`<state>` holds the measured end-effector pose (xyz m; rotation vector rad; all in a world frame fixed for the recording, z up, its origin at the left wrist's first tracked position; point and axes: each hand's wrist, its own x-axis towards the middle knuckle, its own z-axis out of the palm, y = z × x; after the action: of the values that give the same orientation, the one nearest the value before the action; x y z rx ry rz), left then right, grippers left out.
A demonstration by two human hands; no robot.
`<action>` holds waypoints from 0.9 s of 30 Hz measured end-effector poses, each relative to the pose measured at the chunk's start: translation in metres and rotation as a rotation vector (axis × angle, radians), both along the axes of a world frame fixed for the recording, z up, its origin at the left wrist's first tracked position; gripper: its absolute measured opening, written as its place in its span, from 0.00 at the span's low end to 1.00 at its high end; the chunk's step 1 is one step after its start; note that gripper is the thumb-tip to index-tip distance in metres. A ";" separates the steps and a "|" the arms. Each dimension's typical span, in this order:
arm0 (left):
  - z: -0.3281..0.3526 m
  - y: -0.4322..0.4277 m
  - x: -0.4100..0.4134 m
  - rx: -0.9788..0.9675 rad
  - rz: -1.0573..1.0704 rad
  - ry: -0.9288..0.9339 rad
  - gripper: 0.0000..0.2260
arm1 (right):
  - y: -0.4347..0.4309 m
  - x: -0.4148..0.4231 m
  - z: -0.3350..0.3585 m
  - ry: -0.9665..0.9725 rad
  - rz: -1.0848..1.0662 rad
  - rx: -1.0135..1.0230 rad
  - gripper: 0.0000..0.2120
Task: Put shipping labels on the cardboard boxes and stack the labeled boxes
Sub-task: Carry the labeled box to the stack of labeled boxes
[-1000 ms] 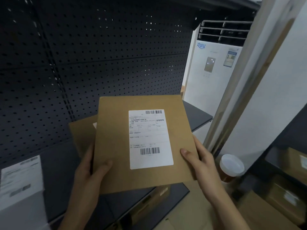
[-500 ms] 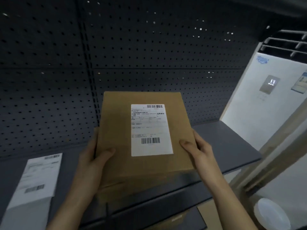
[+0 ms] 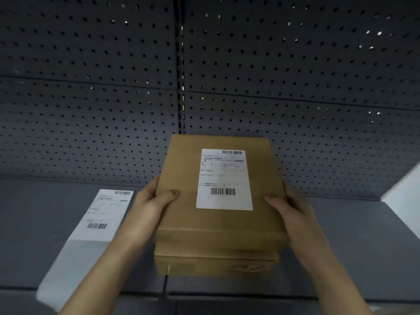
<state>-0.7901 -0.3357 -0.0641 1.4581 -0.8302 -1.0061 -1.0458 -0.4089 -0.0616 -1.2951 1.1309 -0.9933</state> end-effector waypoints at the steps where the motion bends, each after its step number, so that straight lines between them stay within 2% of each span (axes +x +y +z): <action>1: 0.000 0.002 0.001 0.014 0.007 0.013 0.14 | 0.000 0.001 -0.001 0.000 0.011 0.018 0.14; 12: -0.001 0.001 0.005 0.072 0.043 0.081 0.11 | -0.012 0.005 -0.011 0.014 0.043 0.149 0.12; 17: 0.005 0.004 0.004 0.074 0.015 0.038 0.10 | -0.009 0.008 0.001 0.137 0.038 0.099 0.11; 19: 0.007 0.005 0.004 0.088 0.052 -0.055 0.14 | -0.007 0.011 0.011 0.276 0.055 0.008 0.15; 20: 0.007 0.006 0.006 0.099 0.089 -0.099 0.20 | -0.005 0.013 0.014 0.391 0.045 -0.072 0.20; 22: 0.008 0.014 0.009 0.096 0.171 -0.159 0.27 | -0.001 0.017 0.020 0.612 -0.036 -0.303 0.27; 24: 0.010 0.029 0.014 0.041 0.238 -0.257 0.24 | 0.009 0.029 0.026 0.672 -0.086 -0.509 0.27; 27: 0.010 0.063 0.025 -0.016 0.376 -0.456 0.13 | 0.028 0.058 0.032 0.562 -0.037 -0.735 0.20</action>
<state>-0.7650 -0.2732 -0.0538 1.7790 -0.8348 -0.3881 -0.9881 -0.3810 -0.0295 -2.2522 1.2465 -1.1602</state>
